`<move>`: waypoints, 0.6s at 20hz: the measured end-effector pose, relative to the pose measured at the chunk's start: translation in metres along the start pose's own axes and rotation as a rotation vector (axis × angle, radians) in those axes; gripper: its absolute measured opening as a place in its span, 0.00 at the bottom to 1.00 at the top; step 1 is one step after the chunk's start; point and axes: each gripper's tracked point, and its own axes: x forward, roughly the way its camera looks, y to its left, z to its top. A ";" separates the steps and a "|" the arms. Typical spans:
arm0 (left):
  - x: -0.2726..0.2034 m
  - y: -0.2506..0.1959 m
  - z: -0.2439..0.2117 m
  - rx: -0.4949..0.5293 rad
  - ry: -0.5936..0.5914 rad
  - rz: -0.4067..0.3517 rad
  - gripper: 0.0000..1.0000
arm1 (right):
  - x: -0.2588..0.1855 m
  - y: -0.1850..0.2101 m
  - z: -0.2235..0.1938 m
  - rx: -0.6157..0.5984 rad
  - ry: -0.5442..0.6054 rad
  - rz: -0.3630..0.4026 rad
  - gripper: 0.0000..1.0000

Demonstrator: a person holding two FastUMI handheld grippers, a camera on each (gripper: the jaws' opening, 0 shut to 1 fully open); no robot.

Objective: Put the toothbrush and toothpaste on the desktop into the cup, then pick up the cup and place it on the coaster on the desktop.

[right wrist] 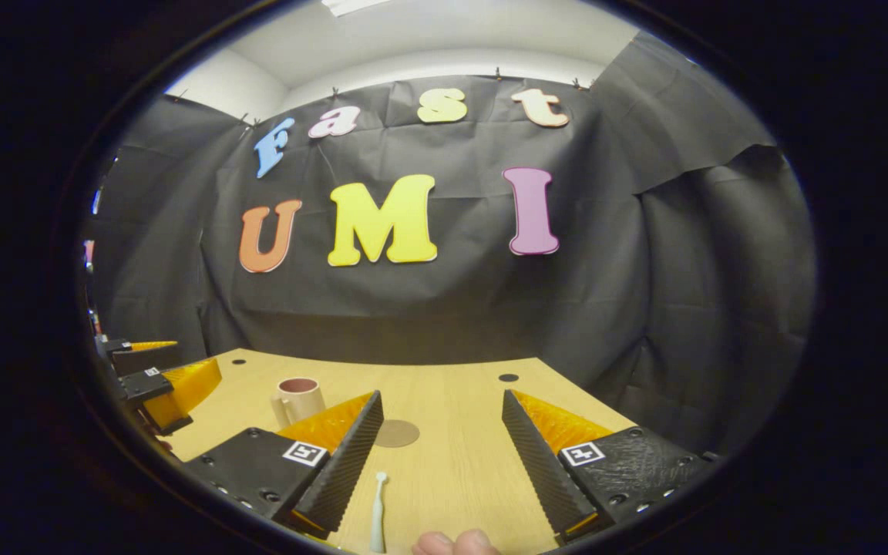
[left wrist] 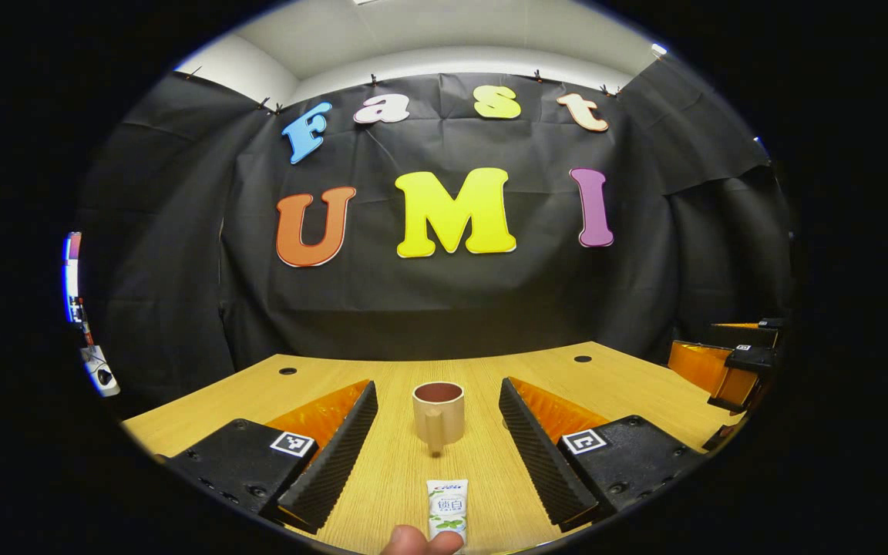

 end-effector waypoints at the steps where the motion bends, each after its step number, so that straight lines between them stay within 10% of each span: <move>1: 0.000 0.000 -0.004 -0.003 0.014 -0.004 1.00 | -0.002 0.002 -0.003 -0.004 0.007 0.004 0.94; 12: -0.038 -0.008 -0.129 -0.073 0.394 -0.035 1.00 | -0.002 0.006 -0.059 0.002 0.137 0.036 0.94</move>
